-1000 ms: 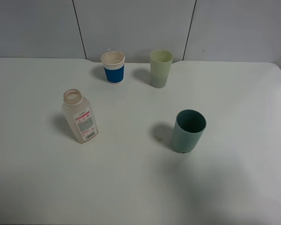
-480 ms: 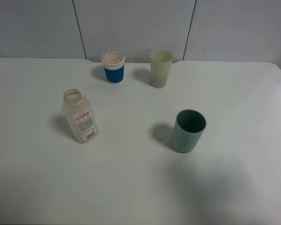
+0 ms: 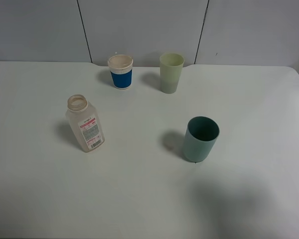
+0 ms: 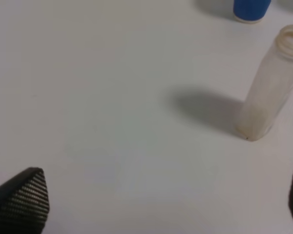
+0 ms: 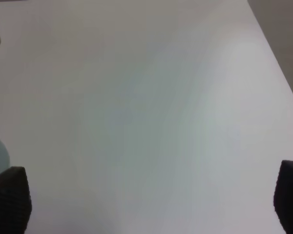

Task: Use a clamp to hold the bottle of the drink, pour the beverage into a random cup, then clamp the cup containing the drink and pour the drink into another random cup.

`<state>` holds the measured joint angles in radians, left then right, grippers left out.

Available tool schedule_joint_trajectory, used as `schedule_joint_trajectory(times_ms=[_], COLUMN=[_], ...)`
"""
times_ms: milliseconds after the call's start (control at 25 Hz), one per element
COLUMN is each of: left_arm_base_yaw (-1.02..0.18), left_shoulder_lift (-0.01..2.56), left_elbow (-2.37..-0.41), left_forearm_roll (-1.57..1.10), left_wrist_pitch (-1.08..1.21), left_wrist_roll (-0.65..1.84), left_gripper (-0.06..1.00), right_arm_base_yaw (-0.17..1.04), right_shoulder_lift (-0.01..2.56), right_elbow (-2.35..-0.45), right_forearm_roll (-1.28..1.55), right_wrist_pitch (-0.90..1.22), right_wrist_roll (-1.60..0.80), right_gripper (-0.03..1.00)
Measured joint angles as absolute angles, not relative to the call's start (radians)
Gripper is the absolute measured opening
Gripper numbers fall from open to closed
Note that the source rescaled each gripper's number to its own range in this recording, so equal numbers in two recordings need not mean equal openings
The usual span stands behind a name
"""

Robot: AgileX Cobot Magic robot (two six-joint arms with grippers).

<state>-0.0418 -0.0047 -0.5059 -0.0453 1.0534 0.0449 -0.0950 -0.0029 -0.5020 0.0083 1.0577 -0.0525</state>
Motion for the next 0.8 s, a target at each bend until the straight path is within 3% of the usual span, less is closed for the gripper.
schedule_joint_trajectory(times_ms=[800], left_arm_base_yaw=[-0.042], left_shoulder_lift=[-0.005], left_elbow=[-0.506], left_forearm_roll=[-0.045], left_wrist_pitch=[1.053], left_wrist_roll=[0.045], left_gripper=[1.00], right_arm_base_yaw=[-0.095], right_shoulder_lift=[-0.003], right_elbow=[-0.501], right_forearm_roll=[0.006], right_wrist_pitch=[1.058], right_wrist_roll=[-0.049], right_gripper=[1.00])
